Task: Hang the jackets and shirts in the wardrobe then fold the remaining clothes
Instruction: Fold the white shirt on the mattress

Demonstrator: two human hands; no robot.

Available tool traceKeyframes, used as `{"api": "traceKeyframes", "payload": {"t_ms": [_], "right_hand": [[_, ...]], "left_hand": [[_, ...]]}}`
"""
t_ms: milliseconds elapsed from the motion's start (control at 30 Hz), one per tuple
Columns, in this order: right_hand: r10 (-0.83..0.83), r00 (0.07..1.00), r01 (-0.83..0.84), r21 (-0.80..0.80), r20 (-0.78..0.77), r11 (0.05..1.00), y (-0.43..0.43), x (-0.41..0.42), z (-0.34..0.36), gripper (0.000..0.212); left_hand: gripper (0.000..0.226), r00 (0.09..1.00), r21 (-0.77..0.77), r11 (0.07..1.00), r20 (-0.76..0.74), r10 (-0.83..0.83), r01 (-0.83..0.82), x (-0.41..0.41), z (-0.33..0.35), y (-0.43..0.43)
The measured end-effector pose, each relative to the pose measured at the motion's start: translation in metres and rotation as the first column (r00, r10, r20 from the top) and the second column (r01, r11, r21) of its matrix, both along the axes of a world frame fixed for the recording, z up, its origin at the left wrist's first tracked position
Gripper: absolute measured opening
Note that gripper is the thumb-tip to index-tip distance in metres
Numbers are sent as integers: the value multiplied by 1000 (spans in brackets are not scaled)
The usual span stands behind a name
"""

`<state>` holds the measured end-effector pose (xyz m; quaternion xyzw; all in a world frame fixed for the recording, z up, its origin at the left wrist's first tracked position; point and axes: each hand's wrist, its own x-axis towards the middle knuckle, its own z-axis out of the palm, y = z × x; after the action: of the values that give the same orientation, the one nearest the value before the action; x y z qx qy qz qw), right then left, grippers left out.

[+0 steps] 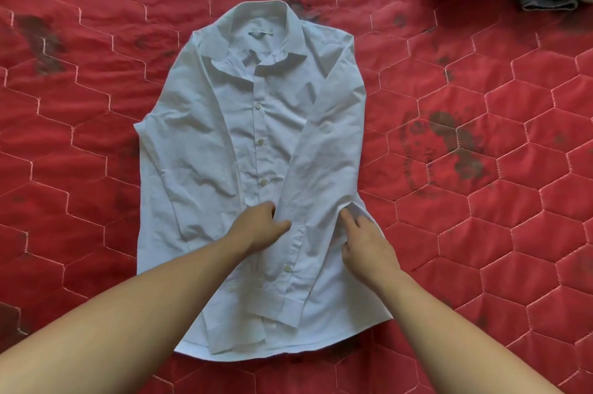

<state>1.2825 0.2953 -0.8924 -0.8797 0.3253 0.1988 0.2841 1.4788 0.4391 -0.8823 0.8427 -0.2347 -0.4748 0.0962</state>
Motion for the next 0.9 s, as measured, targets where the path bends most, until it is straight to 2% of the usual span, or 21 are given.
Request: {"api": "traceKeyframes", "payload": {"t_ms": [33, 100, 200, 300, 367, 433, 567, 633, 700, 767, 800, 833, 867, 900], "right_hand": [[55, 998, -53, -119, 14, 991, -4, 2, -2, 57], [145, 980, -111, -229, 139, 967, -9, 7, -7, 50], [325, 898, -251, -263, 295, 932, -13, 22, -15, 45], [421, 855, -328, -314, 303, 891, -17, 44, -27, 47], [374, 879, -276, -323, 296, 905, -33, 59, -34, 44], [247, 934, -162, -308, 260, 938, -58, 64, -39, 49], [87, 996, -71, -404, 21, 912, -90, 57, -34, 63], [26, 999, -40, -447, -38, 894, -98, 64, -27, 53], [94, 994, -111, -505, -59, 856, -98, 75, -19, 28], [176, 980, -199, -413, -92, 889, -96, 87, -12, 21], [152, 986, -165, -334, -65, 928, -93, 95, -10, 17], [59, 998, -63, -223, -25, 973, -90, 101, -10, 14], [-64, 997, 66, -42, 43, 997, -87, 108, -9, 16], [-190, 972, 169, 150, 140, 974, -86, 115, -7, 19]], "left_hand": [[33, 998, -67, 996, 27, 65, -63, 6, -1, -16], [38, 984, -186, 968, 14, 176, -170, 17, -4, -47], [31, 961, -287, 918, -43, 274, -275, 28, -7, -84], [25, 960, -277, 921, -37, 276, -275, 31, -9, -95], [23, 957, -243, 927, -45, 285, -287, 32, -11, -90], [27, 956, -216, 932, -72, 283, -292, 35, -13, -82], [37, 945, -214, 921, -100, 311, -325, 42, -16, -73], [37, 931, -211, 909, -136, 337, -360, 43, -16, -73], [35, 918, -210, 898, -180, 353, -386, 45, -16, -74], [34, 902, -216, 885, -239, 361, -411, 45, -14, -75], [34, 893, -220, 879, -264, 364, -423, 46, -14, -75], [34, 888, -222, 875, -284, 363, -429, 47, -14, -74], [34, 882, -224, 872, -302, 362, -435, 47, -15, -73], [35, 878, -225, 870, -313, 361, -438, 48, -15, -72]]}}
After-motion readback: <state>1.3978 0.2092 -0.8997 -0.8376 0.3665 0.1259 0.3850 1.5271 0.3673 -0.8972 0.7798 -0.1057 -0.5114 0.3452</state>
